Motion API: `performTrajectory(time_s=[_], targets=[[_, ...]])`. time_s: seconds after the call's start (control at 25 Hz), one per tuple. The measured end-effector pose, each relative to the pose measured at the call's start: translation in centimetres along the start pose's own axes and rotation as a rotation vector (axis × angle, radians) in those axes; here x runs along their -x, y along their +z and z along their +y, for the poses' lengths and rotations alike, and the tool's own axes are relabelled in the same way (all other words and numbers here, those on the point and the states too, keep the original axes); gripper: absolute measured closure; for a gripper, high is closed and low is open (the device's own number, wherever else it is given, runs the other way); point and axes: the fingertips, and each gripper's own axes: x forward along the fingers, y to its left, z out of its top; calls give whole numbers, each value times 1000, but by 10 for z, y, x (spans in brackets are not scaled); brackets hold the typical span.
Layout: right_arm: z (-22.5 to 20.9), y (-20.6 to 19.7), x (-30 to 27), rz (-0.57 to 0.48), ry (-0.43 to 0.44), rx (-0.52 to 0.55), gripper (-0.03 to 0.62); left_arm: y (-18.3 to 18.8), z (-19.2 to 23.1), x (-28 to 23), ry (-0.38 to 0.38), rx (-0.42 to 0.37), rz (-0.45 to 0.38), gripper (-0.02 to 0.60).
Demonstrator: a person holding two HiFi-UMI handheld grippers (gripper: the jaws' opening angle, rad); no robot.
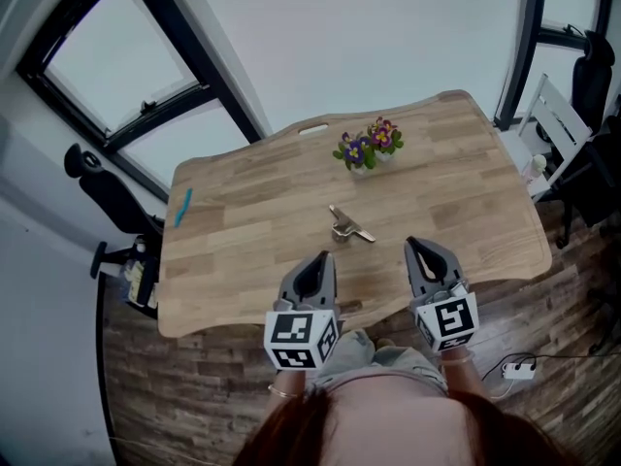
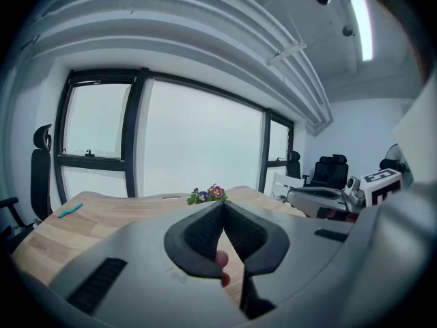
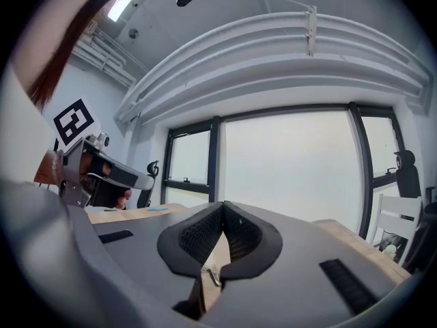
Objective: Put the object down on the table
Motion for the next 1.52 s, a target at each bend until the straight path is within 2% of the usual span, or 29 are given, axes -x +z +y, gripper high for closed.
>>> performTrajectory(time_s=[0.28, 0.64, 1.16, 1.52], targets=[[-1, 7, 0, -16, -39, -10, 594, -1, 1, -1, -27, -14, 0, 580], [6, 15, -34, -6, -103, 8, 594, 12, 36, -27, -89, -22, -11, 580], [31, 23, -87, 16, -139, 31, 594, 20, 94, -53, -141, 11, -16, 580], [35, 23, -91, 37, -188, 37, 594, 15, 113, -69, -188, 38, 3, 580]])
